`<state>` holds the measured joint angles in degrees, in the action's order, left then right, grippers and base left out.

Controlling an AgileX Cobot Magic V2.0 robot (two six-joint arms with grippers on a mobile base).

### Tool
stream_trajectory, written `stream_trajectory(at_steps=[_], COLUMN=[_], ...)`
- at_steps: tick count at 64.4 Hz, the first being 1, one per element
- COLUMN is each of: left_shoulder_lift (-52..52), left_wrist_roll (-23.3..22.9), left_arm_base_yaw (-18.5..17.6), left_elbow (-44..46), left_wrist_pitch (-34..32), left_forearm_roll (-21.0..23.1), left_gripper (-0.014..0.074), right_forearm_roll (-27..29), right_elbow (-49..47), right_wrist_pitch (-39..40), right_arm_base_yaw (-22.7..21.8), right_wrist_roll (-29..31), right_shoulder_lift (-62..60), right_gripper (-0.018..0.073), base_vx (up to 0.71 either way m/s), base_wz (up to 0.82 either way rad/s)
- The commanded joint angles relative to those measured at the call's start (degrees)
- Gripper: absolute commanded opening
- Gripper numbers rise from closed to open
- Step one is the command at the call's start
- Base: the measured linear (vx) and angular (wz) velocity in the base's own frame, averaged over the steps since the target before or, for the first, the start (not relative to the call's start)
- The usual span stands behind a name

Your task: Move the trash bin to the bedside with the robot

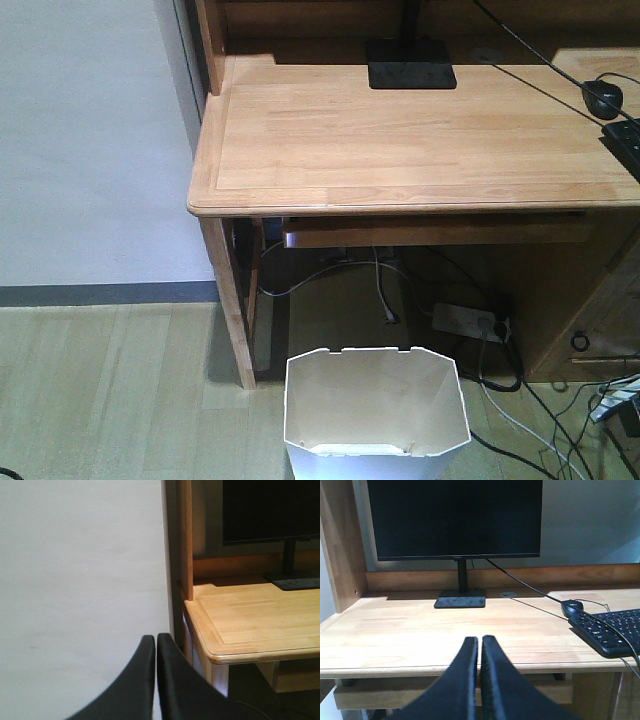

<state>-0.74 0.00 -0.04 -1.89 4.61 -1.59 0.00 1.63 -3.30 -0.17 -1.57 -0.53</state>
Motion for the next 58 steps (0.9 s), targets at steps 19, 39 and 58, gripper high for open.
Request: stream_trajectory(at_steps=[19,39,58], left_shoulder_lift=[-0.9,-0.9,-0.9], left_wrist_roll=[-0.8,-0.8,-0.8], left_arm_base_yaw=[-0.4,-0.4,-0.4], left_elbow=[-0.7,-0.7,-0.7], left_wrist_pitch=[-4.3,-4.3,-4.3], left_forearm_roll=[0.5,0.5,0.5], left_gripper=[-0.0006,-0.0006,-0.0006], right_forearm_roll=[0.0,0.0,0.0], right_elbow=[0.0,0.0,0.0], right_wrist_pitch=[4.3,4.3,4.6], right_arm_base_yaw=[0.1,0.1,0.1], right_wrist_roll=[0.2,0.2,0.1], right_shoulder_lift=[-0.6,-0.6,-0.6], right_gripper=[-0.0008,-0.0008,-0.0008], base_vx=[0.0,0.0,0.0], base_wz=[0.0,0.0,0.0])
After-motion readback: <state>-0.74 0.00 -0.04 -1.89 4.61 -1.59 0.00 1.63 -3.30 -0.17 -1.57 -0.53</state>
